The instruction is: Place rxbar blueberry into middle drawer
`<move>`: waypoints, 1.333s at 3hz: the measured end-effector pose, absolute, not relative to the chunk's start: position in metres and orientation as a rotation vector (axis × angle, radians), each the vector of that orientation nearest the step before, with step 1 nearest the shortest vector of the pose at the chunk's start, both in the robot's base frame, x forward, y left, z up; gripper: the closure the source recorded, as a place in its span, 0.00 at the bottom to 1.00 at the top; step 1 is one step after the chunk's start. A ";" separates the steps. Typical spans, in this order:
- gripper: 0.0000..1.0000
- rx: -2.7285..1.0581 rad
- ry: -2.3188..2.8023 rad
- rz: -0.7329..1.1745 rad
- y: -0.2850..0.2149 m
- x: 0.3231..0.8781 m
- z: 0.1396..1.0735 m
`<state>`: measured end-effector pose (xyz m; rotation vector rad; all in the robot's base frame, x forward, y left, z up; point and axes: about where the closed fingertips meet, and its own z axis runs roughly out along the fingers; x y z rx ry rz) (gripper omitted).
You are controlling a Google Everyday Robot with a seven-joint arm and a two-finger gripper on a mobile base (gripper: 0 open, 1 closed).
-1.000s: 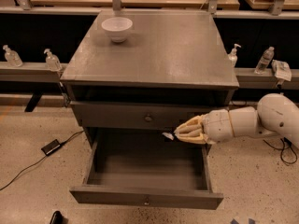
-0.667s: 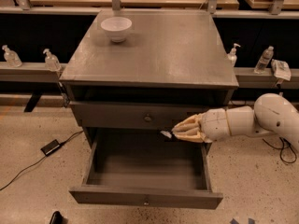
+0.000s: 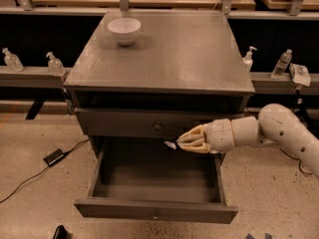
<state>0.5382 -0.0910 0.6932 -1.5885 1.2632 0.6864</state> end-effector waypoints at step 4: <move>0.76 -1.552 1.397 0.761 -0.090 0.556 0.501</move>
Offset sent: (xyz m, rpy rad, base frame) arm 0.0274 0.0014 -0.2093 -0.0459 0.1526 -0.0167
